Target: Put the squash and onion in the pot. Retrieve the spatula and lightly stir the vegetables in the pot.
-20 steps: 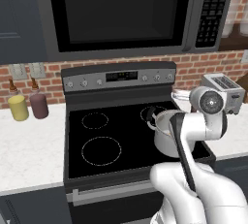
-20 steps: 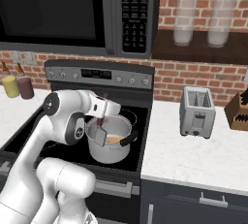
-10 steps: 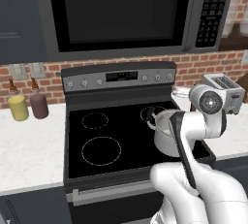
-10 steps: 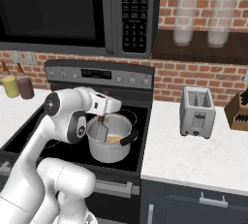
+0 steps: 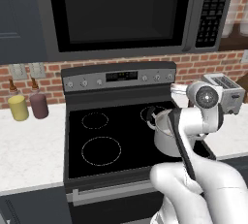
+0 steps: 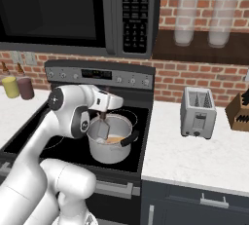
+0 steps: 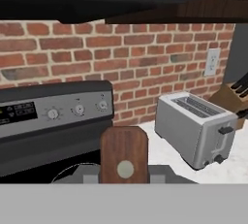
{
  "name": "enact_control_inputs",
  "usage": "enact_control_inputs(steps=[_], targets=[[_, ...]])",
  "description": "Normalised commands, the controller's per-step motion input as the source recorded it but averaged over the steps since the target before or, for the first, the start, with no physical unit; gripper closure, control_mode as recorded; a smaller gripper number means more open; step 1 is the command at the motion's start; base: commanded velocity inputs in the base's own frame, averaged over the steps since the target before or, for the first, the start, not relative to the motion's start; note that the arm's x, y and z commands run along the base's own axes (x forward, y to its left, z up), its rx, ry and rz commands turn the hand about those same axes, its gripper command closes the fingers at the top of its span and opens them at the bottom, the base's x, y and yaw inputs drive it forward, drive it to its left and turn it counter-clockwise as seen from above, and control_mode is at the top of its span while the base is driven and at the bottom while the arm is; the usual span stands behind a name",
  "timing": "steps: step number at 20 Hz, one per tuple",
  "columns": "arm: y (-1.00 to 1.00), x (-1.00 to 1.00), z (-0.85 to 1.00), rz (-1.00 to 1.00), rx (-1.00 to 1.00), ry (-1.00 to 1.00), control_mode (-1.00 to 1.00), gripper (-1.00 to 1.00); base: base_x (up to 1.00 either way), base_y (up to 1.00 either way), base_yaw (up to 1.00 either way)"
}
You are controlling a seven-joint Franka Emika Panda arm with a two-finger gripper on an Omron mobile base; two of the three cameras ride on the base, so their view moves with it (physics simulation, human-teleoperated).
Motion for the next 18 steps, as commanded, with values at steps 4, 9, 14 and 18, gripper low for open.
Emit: enact_control_inputs(steps=[4,9,14,18], targets=[[0.05,0.55,-0.39,0.00,0.00,0.00,-1.00,1.00,0.00,0.00,0.00],[0.09,0.63,-0.61,0.00,-0.02,0.06,-1.00,1.00,0.00,0.00,0.00],[0.04,0.40,-0.56,0.00,-0.03,0.04,-1.00,1.00,0.00,0.00,0.00],[0.00,0.28,-0.35,0.00,-0.04,0.00,-1.00,1.00,0.00,0.00,0.00]])
